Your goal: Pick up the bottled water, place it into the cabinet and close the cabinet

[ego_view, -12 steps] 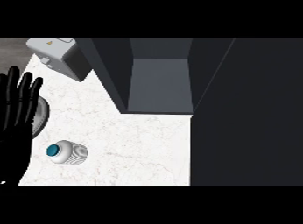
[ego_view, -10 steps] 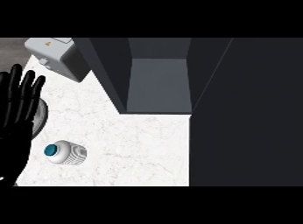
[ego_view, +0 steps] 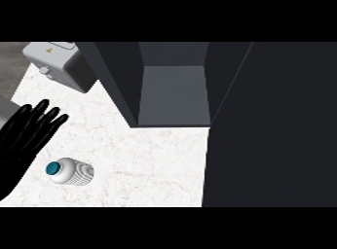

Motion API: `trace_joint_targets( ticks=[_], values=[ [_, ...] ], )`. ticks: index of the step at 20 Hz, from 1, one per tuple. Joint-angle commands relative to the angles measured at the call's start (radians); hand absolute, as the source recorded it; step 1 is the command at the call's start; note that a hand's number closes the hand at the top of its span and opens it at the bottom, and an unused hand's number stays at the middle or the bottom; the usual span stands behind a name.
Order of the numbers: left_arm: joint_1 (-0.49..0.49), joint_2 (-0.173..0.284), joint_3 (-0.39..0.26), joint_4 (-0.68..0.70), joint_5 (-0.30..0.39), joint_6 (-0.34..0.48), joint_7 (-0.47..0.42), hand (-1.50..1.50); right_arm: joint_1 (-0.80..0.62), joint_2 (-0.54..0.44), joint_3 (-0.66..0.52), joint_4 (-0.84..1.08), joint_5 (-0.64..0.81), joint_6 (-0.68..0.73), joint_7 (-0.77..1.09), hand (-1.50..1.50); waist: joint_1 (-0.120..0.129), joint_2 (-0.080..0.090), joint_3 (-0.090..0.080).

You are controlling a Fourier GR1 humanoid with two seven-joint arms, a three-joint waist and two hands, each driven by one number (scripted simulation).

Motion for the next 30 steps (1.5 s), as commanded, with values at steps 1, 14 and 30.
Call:
trace_joint_targets(
  ticks=[1,14,30],
  values=[
    [0.053,0.153,0.123,0.069,0.259,-0.164,0.049,-1.50,0.137,-0.035,0.048,-0.125,-0.057,0.070,0.021,-1.50,-0.003,-0.004,0.001],
    [0.037,0.311,0.257,0.294,0.319,-0.327,0.137,-1.50,0.447,-0.034,0.182,-0.372,0.025,0.084,-0.012,-1.50,-0.007,-0.002,0.002],
    [-0.180,0.076,0.154,0.756,-0.209,-0.406,-0.029,-1.50,0.661,-0.083,0.248,-0.451,0.065,0.130,-0.142,-1.50,-0.032,0.000,0.000]
  ],
)
